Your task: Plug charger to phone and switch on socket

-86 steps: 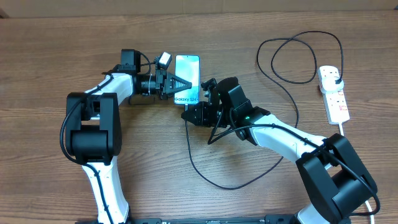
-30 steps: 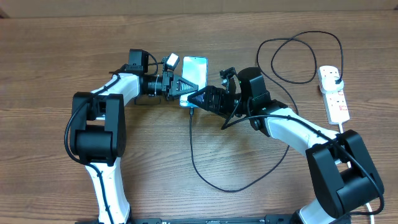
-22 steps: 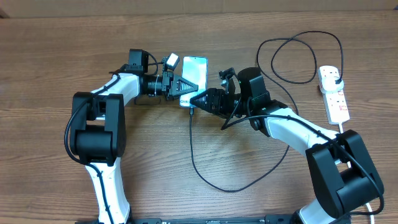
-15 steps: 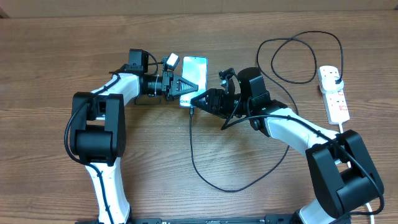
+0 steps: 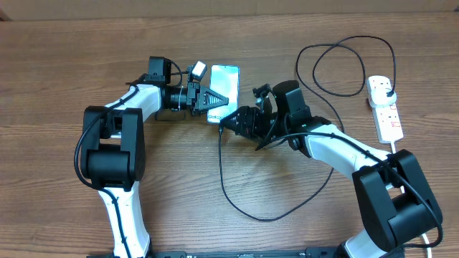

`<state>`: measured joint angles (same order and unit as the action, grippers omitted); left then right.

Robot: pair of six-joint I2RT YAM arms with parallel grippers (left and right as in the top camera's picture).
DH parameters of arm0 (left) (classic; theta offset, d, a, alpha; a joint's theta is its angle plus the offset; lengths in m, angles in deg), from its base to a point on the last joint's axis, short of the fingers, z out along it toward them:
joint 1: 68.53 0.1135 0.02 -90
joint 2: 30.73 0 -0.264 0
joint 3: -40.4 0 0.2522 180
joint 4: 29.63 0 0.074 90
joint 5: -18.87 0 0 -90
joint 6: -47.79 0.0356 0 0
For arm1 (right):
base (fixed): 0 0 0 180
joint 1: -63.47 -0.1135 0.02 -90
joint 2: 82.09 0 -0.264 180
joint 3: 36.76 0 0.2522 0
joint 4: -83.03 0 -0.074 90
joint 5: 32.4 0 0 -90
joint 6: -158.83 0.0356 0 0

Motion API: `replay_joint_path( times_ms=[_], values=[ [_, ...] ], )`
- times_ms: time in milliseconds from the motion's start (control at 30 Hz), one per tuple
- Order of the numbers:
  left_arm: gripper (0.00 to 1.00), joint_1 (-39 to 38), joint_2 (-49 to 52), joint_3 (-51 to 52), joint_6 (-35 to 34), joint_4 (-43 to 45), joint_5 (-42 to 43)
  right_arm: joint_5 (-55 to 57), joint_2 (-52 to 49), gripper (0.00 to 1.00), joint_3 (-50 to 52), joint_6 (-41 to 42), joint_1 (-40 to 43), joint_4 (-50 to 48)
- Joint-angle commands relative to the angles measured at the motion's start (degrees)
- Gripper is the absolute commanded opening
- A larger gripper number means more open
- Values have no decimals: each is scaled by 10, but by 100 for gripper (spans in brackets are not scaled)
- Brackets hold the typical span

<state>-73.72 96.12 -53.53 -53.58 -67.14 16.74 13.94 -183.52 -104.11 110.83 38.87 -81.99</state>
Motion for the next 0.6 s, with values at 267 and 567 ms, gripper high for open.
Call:
replay_joint_path(
  times_ms=[267, 567],
  values=[
    [4, -5, -24, -2, 21, 3, 26, 42, 4, 58, -7, -5, -67, 12],
    [4, -5, -24, -2, 21, 3, 26, 156, 4, 43, -8, -5, -98, 11]
  ],
)
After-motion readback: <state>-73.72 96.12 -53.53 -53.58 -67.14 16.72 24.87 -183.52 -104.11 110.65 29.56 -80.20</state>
